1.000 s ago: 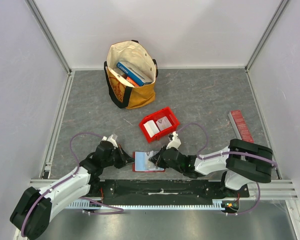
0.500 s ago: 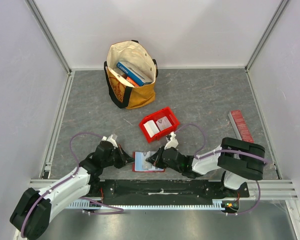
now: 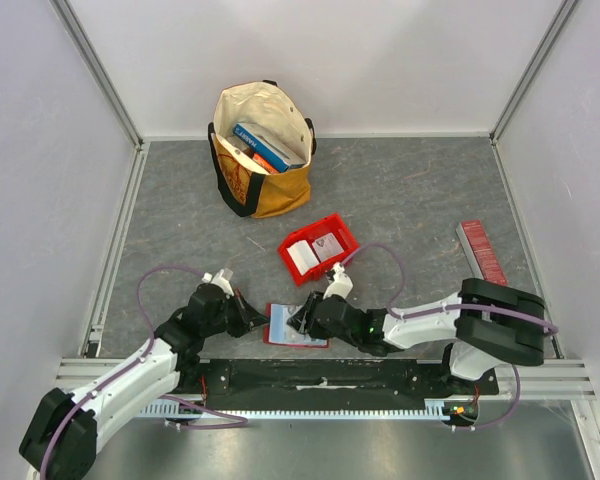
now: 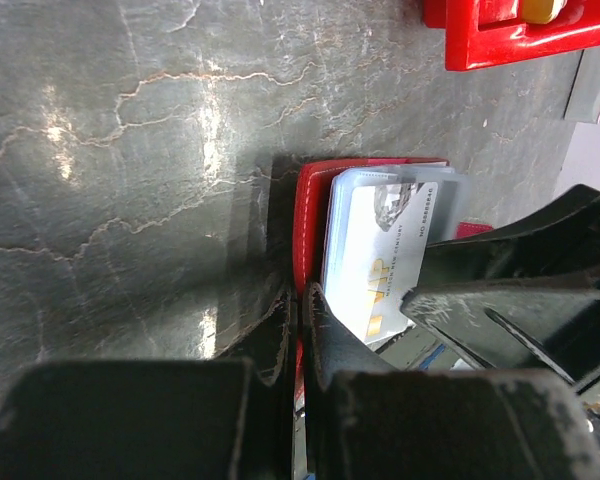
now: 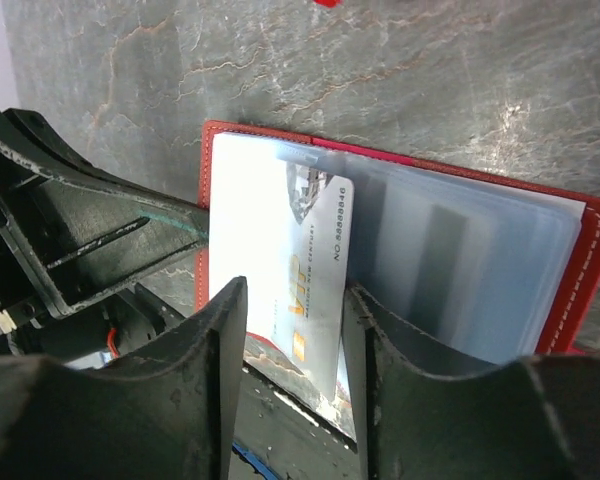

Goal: Put the credit cards into the card holder
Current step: Insert the credit card into the card holder.

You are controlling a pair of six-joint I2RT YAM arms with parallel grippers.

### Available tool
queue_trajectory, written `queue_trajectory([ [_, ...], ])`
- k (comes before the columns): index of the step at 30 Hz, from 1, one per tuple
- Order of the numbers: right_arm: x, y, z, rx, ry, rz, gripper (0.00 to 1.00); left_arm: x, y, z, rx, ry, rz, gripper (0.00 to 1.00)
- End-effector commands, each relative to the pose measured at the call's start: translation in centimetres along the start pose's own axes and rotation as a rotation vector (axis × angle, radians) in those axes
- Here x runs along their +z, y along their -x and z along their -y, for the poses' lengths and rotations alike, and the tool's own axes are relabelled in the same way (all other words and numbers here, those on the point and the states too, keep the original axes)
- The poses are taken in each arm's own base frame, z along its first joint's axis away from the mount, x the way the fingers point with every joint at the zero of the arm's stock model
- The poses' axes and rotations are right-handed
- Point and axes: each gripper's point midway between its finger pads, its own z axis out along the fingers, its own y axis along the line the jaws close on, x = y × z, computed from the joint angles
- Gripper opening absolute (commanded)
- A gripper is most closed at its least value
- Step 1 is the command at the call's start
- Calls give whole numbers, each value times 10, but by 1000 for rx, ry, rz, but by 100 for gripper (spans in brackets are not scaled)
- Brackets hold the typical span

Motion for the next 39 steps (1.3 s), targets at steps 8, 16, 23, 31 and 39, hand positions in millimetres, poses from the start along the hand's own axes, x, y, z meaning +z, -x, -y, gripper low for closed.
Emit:
queue_trajectory([
  [8,-11,16,17,-205,-211,37,56,1,5,-2,-20,16,31,2],
  [16,-3,4,8,-271,-229,4,58,2,3,-2,-16,7,22,2],
  [23,7,-2,-7,-284,-178,-17,59,3,1,-4,-18,13,11,2],
  [31,14,-9,-25,-294,-105,-40,58,3,2,-4,-16,16,13,2],
  [39,19,-12,-45,-289,-18,-44,56,3,1,-5,-20,17,12,2],
])
